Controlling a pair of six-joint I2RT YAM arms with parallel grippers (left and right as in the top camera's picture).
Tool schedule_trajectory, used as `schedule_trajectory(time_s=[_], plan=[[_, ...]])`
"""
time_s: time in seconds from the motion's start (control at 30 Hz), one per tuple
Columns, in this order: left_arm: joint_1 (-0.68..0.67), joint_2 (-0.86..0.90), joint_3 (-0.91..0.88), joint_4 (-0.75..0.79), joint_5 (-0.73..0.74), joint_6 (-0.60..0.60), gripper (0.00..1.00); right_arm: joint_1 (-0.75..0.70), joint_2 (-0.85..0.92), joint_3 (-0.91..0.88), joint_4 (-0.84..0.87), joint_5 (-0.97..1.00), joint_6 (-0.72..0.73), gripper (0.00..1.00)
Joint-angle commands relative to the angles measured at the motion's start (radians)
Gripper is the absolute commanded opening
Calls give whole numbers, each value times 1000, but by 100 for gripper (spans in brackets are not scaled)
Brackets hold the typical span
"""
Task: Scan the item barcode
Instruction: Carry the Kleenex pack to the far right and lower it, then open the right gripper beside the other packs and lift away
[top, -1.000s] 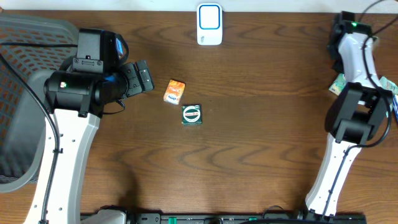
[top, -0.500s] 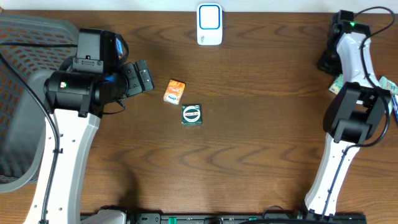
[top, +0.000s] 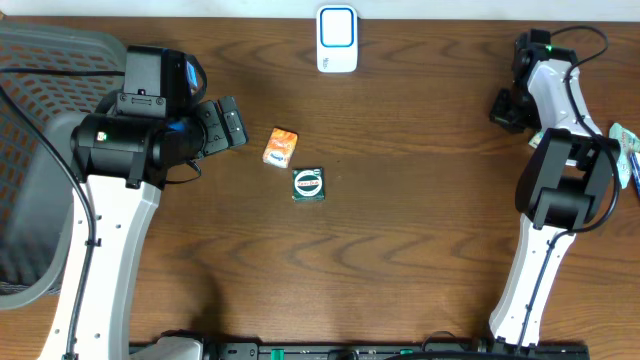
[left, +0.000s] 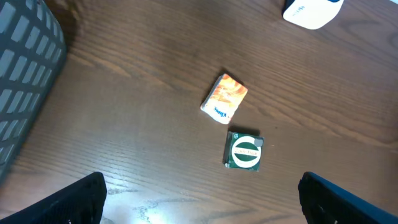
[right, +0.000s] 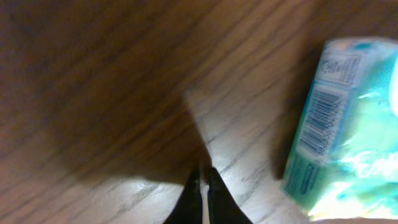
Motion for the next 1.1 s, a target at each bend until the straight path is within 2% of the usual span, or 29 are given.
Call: schedule_trajectory(time_s=[0.0,0.3,0.37,0.43,0.7,0.9,1.07], plan=[[4,0,12,-3,-6,6,98,-9,2,-37,6,82,50,1],[4,0,12,-3,-6,6,98,-60,2,-43,-57,338,105,1],[4,0,12,-3,-6,6,98,-89,1,-42,-99,467,204,1],[4,0,12,-3,-6,6,98,-114,-2,-37,-130,502,259,1],[4,0,12,-3,-6,6,98,-150,-41,-24,-129,386,240,1],[4,0,12,-3,-6,6,98,-94,-64,-24,-22,74,-55,1],[4,0,12,-3,-6,6,98,-51,-65,-24,34,-124,-85,1]])
